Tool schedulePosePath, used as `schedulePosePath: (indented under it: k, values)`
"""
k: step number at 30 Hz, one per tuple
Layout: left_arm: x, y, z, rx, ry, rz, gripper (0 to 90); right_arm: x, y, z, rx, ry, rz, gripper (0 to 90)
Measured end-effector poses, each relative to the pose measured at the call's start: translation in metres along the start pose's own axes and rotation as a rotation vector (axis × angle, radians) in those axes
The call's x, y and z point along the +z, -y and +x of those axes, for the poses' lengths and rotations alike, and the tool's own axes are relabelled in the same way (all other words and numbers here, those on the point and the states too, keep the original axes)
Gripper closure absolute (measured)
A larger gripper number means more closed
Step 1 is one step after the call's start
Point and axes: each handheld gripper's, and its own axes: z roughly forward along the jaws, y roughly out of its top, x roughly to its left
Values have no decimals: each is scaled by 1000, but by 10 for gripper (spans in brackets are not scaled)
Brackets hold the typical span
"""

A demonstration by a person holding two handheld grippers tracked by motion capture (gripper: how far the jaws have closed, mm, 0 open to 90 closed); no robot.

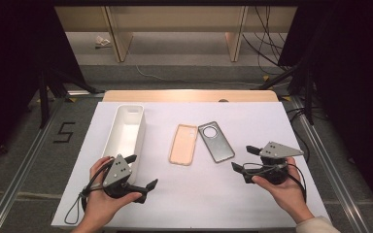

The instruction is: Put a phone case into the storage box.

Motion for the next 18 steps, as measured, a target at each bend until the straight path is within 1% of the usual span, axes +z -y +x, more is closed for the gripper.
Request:
schedulePosePath:
  k: [7, 8, 10, 11, 12, 14, 15, 17, 18]
  values:
    - [0, 0, 0, -2, -1, -1, 0, 0, 0, 0, -2, 3, 4, 213]
    - [0, 0, 0, -2, -2, -2, 0, 0, 0, -1, -3, 9, 5, 272]
    - [0, 0, 0, -1, 0, -2, 0, 0, -1, -2, -9, 17, 5, 356]
    - [0, -1, 0, 1, 0, -2, 0, 0, -1, -2, -9, 17, 5, 356]
    - [0, 0, 0, 0, 0, -2, 0, 1, -1, -4, -24, 22, 16, 463]
    - [0, 0, 0, 1, -3, 2, 0, 1, -1, -6, -34, 34, 27, 601]
    - [0, 0, 0, 1, -3, 2, 1, 1, -2, -7, -36, 40, 45, 686]
    - [1, 0, 1, -3, -7, 3, 3, 2, -3, -11, -42, 57, 81, 786]
    - [1, 0, 1, -1, -8, 4, 4, 3, -4, -14, -39, 74, 103, 825]
